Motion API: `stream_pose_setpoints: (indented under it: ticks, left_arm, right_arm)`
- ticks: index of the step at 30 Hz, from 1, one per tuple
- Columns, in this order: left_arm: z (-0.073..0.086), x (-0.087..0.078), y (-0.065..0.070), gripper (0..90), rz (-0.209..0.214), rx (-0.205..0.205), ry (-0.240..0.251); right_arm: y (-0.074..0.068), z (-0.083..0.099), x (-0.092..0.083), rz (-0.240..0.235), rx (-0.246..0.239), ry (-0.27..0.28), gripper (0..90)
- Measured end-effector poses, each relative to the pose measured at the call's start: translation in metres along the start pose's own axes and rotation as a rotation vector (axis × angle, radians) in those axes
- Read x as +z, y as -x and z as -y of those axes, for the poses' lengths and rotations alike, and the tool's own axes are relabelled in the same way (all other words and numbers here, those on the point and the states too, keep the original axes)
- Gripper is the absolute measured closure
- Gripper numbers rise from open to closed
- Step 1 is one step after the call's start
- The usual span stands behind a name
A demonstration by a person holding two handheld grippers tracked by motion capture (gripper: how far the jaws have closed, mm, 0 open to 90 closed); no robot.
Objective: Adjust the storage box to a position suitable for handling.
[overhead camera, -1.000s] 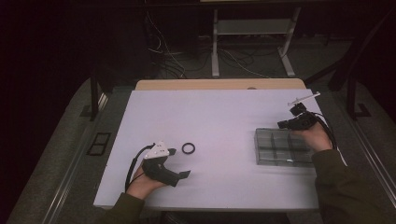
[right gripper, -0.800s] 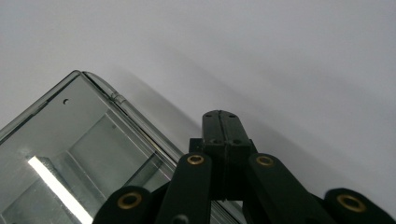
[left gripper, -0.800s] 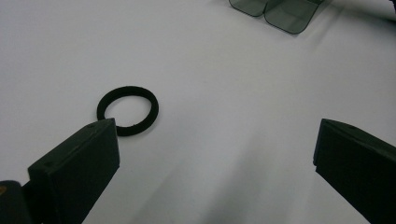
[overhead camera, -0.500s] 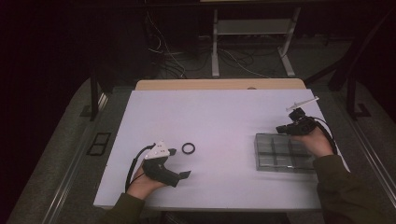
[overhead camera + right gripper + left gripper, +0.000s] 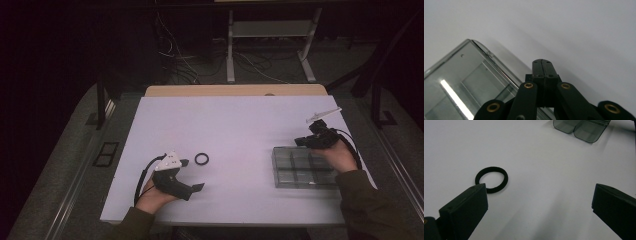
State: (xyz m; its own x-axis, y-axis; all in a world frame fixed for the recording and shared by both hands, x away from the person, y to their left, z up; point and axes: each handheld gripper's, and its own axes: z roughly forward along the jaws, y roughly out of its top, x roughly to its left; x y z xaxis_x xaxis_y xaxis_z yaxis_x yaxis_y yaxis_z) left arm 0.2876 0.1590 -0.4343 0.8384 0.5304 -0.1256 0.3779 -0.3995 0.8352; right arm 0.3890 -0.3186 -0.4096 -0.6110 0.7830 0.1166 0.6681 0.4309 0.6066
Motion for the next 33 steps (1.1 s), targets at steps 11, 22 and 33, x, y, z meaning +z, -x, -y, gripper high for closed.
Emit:
stream_pose_setpoints:
  ticks: [11,22,33]
  left_arm:
    - [0.0,0.0,0.0,0.0,0.003,0.0,0.0]
    - [0.001,-0.001,0.0,0.0,0.001,-0.003,0.001]
    - [0.001,-0.001,-0.001,0.0,0.001,0.002,-0.005]
  right_arm:
    - [0.002,0.016,-0.037,0.009,0.029,0.161,64.1]
    - [0.009,0.048,-0.065,0.039,0.042,0.19,76.7]
    - [0.024,0.082,-0.088,0.051,0.088,0.186,89.0]
